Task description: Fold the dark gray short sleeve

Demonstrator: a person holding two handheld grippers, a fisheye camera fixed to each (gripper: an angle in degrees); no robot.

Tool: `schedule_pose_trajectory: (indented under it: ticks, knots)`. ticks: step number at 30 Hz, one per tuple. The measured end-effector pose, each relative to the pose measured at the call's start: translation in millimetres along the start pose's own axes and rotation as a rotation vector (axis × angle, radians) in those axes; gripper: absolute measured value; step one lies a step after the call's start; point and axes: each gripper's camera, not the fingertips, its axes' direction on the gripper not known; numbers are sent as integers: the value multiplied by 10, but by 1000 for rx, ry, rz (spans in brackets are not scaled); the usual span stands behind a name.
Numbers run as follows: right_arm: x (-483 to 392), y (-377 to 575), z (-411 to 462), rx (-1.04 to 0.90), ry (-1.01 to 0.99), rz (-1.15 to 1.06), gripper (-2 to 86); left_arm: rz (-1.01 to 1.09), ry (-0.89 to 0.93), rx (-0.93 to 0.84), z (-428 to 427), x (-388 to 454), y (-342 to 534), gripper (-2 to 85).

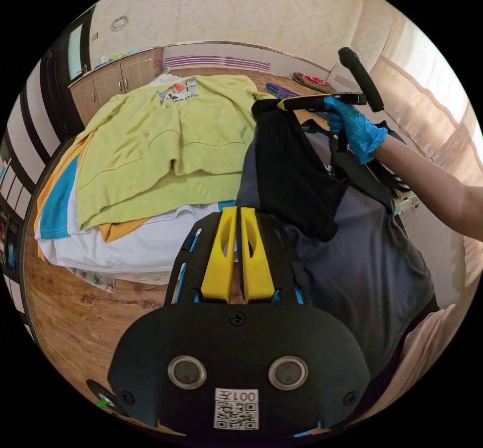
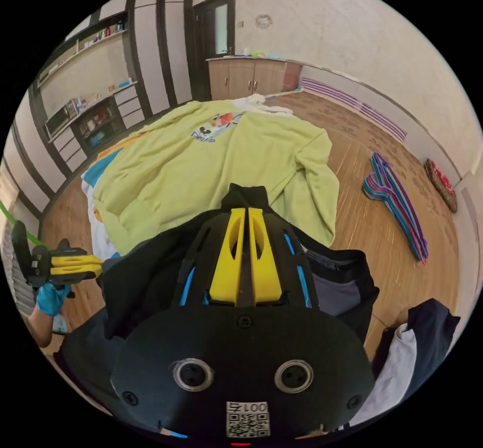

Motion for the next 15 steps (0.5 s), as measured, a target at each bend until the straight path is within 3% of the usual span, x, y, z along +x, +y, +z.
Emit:
schedule_pose_trajectory:
  ticks: [9,15]
  knots:
    - [273,-109,454,-126,-48,43,28,-49,18,-15,92,-52,68,-12]
    - [191,-168,261,-6,-62,-2,65,3,40,5,-88,-10,90,-6]
